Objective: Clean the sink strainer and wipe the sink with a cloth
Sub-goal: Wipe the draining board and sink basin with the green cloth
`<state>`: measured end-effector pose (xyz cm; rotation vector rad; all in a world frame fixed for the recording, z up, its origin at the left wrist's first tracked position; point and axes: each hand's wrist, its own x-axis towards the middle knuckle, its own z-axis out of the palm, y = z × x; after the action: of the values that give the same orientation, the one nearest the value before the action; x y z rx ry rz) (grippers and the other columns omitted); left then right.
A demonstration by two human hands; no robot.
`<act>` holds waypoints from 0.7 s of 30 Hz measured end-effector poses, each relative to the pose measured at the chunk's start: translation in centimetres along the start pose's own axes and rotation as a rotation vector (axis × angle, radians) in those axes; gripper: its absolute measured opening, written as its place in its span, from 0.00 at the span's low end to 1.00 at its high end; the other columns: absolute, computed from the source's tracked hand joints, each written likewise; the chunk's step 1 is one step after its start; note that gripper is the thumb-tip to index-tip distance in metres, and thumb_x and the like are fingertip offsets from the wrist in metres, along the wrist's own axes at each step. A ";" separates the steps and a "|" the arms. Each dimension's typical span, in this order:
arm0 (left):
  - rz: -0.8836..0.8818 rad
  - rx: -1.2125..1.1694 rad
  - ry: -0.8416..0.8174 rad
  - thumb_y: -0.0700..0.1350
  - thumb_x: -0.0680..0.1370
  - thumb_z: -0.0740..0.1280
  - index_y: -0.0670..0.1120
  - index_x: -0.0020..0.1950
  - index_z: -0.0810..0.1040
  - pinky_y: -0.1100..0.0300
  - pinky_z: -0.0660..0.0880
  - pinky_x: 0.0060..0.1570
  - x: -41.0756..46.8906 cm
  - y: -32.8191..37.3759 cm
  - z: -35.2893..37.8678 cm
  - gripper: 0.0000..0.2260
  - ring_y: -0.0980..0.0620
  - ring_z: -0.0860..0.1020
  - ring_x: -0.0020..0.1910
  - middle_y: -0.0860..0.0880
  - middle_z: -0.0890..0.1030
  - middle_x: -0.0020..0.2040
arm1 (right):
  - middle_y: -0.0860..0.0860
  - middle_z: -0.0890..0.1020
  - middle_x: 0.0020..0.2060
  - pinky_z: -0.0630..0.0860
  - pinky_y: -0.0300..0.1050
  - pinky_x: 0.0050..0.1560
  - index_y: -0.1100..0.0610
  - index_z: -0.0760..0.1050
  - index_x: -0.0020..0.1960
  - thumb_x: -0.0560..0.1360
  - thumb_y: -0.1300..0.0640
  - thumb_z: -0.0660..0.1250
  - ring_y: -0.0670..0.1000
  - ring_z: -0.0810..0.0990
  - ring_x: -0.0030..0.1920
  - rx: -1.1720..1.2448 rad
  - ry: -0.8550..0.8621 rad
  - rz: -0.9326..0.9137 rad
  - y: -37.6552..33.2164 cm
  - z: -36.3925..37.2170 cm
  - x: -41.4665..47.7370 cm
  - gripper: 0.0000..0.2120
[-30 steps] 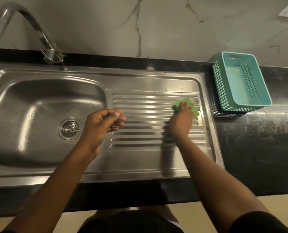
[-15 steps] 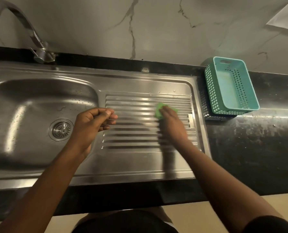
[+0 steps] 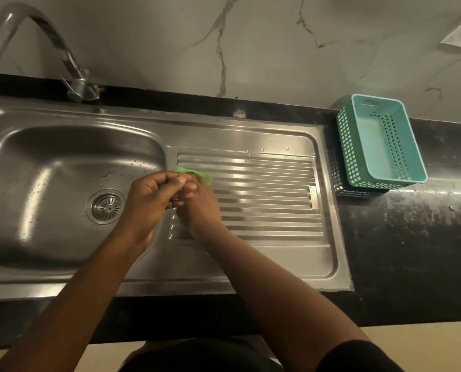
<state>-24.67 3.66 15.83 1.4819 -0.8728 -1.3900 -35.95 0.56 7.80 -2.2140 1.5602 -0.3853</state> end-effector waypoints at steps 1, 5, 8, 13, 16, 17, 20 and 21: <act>0.009 0.001 0.002 0.42 0.83 0.69 0.46 0.53 0.87 0.56 0.82 0.51 0.1 0.2 0.0 0.06 0.50 0.88 0.47 0.45 0.91 0.47 | 0.55 0.77 0.68 0.73 0.52 0.70 0.57 0.73 0.73 0.77 0.59 0.68 0.57 0.71 0.71 0.003 -0.044 -0.031 -0.1 0.0 0.4 0.24; -0.005 -0.007 0.003 0.41 0.83 0.69 0.45 0.54 0.87 0.54 0.83 0.52 0.5 0.1 0.2 0.06 0.48 0.88 0.47 0.45 0.91 0.47 | 0.52 0.72 0.76 0.67 0.52 0.76 0.54 0.69 0.78 0.79 0.61 0.63 0.56 0.69 0.76 -0.097 -0.115 -0.117 5.5 -2.1 0.1 0.27; -0.013 0.013 -0.016 0.43 0.83 0.69 0.46 0.55 0.87 0.53 0.82 0.52 0.8 -0.3 0.3 0.07 0.49 0.88 0.47 0.46 0.91 0.49 | 0.52 0.69 0.78 0.65 0.52 0.78 0.53 0.68 0.79 0.80 0.60 0.64 0.55 0.66 0.78 -0.155 -0.046 0.117 12.0 -5.2 -1.6 0.27; -0.015 0.021 -0.054 0.44 0.83 0.69 0.47 0.55 0.87 0.55 0.81 0.51 0.8 -0.8 0.4 0.07 0.45 0.89 0.51 0.46 0.90 0.50 | 0.56 0.74 0.74 0.73 0.52 0.69 0.58 0.74 0.74 0.74 0.65 0.68 0.59 0.74 0.72 -0.224 0.087 0.479 21.9 -12.6 -5.7 0.28; -0.013 0.028 -0.045 0.43 0.84 0.69 0.47 0.55 0.87 0.56 0.82 0.50 0.7 -0.8 0.0 0.07 0.45 0.89 0.51 0.46 0.90 0.50 | 0.59 0.80 0.67 0.73 0.52 0.69 0.62 0.79 0.65 0.75 0.63 0.66 0.60 0.77 0.67 -0.197 0.173 0.647 20.0 -11.2 -3.2 0.19; -0.016 0.025 -0.044 0.43 0.84 0.69 0.47 0.55 0.87 0.56 0.82 0.51 0.6 -0.8 -0.2 0.07 0.46 0.89 0.51 0.46 0.90 0.50 | 0.59 0.81 0.64 0.73 0.53 0.69 0.63 0.79 0.63 0.77 0.62 0.64 0.59 0.77 0.66 -0.214 0.193 0.683 18.3 -10.0 -2.3 0.16; -0.028 0.026 -0.041 0.42 0.84 0.69 0.45 0.55 0.87 0.55 0.82 0.52 0.3 -0.6 -0.5 0.07 0.46 0.88 0.50 0.46 0.90 0.50 | 0.60 0.78 0.68 0.70 0.55 0.72 0.62 0.74 0.69 0.81 0.60 0.60 0.61 0.74 0.68 -0.233 0.134 0.556 11.0 -6.0 0.4 0.18; -0.034 0.022 -0.028 0.42 0.83 0.69 0.44 0.55 0.87 0.55 0.82 0.52 0.3 -0.5 -0.6 0.07 0.47 0.88 0.49 0.45 0.90 0.49 | 0.60 0.75 0.70 0.68 0.56 0.73 0.61 0.71 0.72 0.81 0.61 0.60 0.62 0.72 0.70 -0.222 0.074 0.471 8.3 -4.5 1.2 0.20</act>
<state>-24.11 3.66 15.22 1.5035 -0.8858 -1.4333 -44.39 -3.73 7.83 -1.9076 2.1815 -0.1578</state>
